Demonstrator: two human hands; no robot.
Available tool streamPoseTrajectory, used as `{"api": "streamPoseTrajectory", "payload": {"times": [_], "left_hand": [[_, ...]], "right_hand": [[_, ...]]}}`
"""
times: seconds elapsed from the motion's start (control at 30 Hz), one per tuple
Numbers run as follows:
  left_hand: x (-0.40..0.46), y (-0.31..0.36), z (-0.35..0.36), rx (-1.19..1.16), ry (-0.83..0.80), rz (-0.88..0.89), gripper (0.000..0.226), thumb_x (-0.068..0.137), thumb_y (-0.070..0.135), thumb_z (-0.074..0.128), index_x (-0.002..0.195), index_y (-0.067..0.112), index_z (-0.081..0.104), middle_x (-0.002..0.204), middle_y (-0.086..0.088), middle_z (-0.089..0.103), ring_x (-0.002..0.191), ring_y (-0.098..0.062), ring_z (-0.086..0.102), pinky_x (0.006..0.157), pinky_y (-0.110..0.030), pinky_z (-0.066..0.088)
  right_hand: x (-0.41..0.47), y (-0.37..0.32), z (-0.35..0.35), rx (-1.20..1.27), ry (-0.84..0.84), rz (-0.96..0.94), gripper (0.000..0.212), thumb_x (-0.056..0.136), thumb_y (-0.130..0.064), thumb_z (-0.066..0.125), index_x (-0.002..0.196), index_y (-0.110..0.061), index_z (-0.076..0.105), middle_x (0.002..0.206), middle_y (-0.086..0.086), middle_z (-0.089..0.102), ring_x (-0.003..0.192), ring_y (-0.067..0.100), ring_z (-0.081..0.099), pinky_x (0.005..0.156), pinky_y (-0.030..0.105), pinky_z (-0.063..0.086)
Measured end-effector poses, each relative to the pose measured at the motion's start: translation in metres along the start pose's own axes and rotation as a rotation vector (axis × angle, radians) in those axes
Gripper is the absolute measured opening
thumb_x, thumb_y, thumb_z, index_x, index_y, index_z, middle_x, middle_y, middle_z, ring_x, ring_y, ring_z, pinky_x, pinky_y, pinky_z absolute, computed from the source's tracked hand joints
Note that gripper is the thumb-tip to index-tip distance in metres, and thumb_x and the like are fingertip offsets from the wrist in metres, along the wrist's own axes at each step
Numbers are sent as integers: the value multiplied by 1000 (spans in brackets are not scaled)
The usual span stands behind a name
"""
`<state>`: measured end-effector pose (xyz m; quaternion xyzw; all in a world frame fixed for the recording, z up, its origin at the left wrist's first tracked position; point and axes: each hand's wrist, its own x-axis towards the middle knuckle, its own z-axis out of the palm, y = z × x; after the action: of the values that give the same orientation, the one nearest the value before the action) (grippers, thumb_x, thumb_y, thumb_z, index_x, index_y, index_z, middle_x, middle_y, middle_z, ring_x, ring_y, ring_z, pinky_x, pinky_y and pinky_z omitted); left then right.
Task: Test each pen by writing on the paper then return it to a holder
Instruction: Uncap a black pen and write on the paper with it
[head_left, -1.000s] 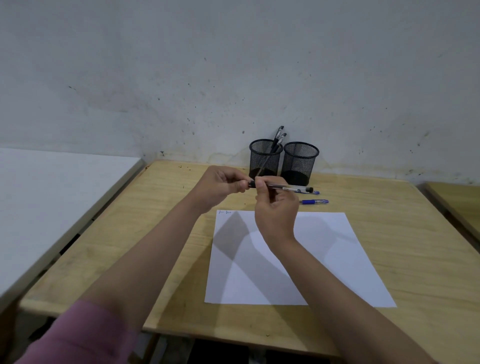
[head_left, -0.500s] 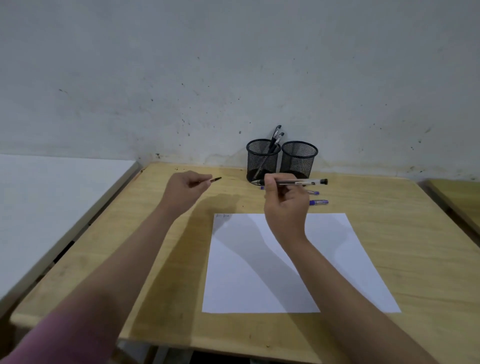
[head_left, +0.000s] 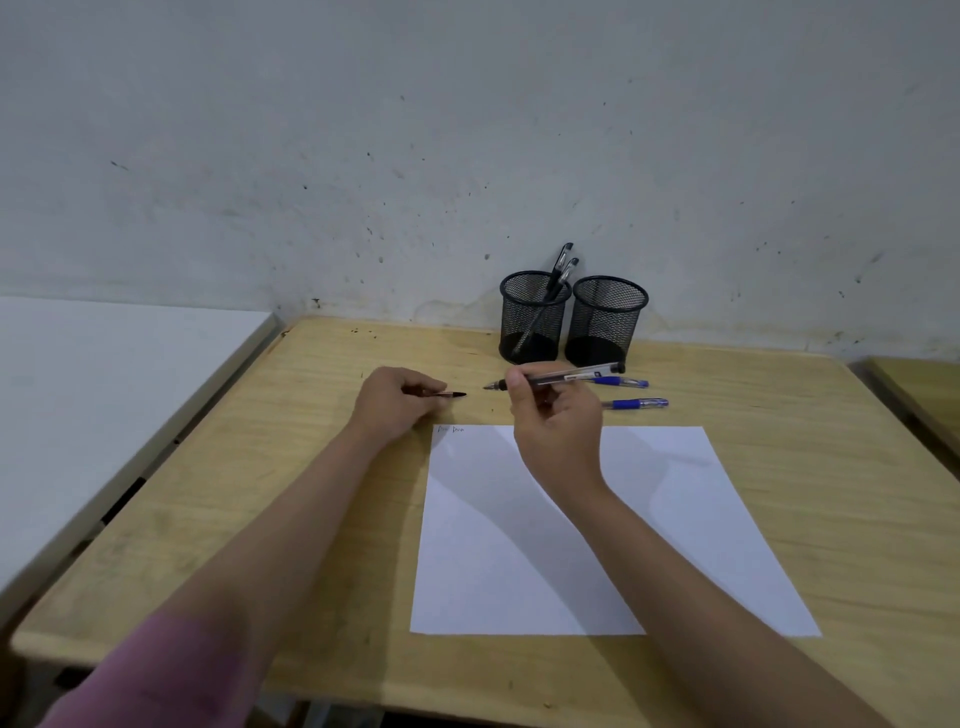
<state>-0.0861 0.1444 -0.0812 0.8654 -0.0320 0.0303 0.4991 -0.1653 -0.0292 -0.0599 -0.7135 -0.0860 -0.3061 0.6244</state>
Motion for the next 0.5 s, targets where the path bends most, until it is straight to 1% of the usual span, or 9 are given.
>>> {"api": "streamPoseTrajectory", "payload": {"times": [0.07,0.13,0.2,0.27,0.33,0.37,0.4,0.43,0.5], "left_hand": [[-4,0,-3,-11,0,0,28,73,20,76,100,16,72,92,-1,69,87,-9,62,74,-14,42],[-12,1,-7,-25,16,2,30,76,26,74,105,20,70,98,0,67,94,-11,61,79,-16,42],[-26,1,-10,-6,-1,26,31,77,32,72,107,24,68,108,6,64,103,-8,57,85,-18,40],[-43,-2,-14,72,-54,102,35,78,37,70,110,24,65,115,9,61,109,-5,54,91,-20,40],[-57,-9,-17,231,-135,214,45,78,46,66,118,24,62,126,7,57,117,-5,49,102,-28,38],[-62,-13,-18,344,-176,265,54,77,55,60,123,26,58,134,6,52,123,-6,45,107,-35,34],[-65,-16,-18,449,-206,302,63,75,63,52,127,29,54,140,6,47,128,-8,40,110,-42,30],[-66,-19,-18,519,-220,319,69,72,68,46,130,30,50,144,7,42,132,-10,36,111,-47,27],[-68,-19,-17,561,-214,339,74,71,72,40,133,31,46,147,6,38,134,-12,32,111,-49,26]], "right_hand": [[-1,1,-1,-14,-7,29,16,88,-14,62,80,-27,63,68,-9,61,65,12,58,62,21,46],[1,1,-3,-32,8,58,16,88,-15,63,79,-27,64,68,-7,63,66,15,60,63,24,48],[4,1,-5,-53,25,78,19,88,-15,64,77,-31,63,68,-6,64,66,18,62,64,28,51],[8,1,-5,-56,28,128,20,87,-16,65,75,-32,64,66,-4,64,64,22,63,64,37,55],[12,3,-4,-51,14,193,15,84,-19,69,71,-27,66,61,2,63,59,24,60,62,43,55],[13,3,-3,-60,-4,224,14,83,-22,71,69,-21,67,58,6,61,56,26,57,60,41,53],[14,3,0,-70,-31,260,19,81,-25,73,67,-15,66,55,10,59,53,26,55,57,38,52],[15,3,2,-72,-62,304,24,79,-27,74,66,-11,63,54,11,58,49,24,54,51,31,49],[15,4,9,-36,-114,403,26,78,-24,76,65,-10,57,53,10,57,43,16,56,43,20,44]]}}
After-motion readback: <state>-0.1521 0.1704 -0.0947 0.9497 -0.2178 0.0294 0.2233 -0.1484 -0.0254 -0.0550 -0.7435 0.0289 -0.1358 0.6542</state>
